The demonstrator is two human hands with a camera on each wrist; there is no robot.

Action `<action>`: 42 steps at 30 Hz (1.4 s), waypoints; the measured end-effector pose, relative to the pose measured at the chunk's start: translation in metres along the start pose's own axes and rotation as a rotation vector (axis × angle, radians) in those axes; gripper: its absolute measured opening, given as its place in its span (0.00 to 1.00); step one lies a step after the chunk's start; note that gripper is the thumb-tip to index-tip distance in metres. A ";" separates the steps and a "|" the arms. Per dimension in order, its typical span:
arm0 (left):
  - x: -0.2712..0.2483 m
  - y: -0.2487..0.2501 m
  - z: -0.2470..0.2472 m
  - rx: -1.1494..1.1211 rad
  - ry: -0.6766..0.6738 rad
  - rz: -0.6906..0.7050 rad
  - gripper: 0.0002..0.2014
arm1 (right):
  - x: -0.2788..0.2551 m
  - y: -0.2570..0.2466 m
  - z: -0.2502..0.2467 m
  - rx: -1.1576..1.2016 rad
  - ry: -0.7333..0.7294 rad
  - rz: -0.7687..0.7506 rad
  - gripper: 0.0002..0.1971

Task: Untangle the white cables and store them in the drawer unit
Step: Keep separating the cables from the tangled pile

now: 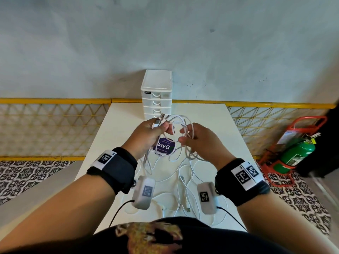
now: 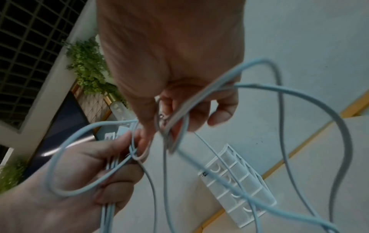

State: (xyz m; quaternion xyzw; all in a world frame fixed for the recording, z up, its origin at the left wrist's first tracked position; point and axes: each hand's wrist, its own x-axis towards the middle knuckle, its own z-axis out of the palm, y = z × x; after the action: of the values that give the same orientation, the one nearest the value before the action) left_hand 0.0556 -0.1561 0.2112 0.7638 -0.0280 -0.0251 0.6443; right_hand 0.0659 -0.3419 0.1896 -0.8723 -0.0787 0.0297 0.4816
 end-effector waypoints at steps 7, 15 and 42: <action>-0.001 -0.003 -0.009 0.360 0.076 0.022 0.10 | -0.009 -0.017 0.002 -0.164 0.024 -0.050 0.09; -0.010 -0.005 -0.016 0.278 0.044 -0.004 0.09 | -0.020 -0.018 -0.003 -0.131 0.040 -0.077 0.10; -0.010 -0.006 -0.064 0.126 0.053 -0.059 0.11 | -0.030 0.005 -0.031 0.058 0.217 -0.014 0.15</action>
State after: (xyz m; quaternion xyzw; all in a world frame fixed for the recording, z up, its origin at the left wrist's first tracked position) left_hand 0.0508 -0.0918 0.2164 0.8037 0.0103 -0.0219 0.5946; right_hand 0.0403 -0.3753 0.2012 -0.8555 -0.0314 -0.0661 0.5125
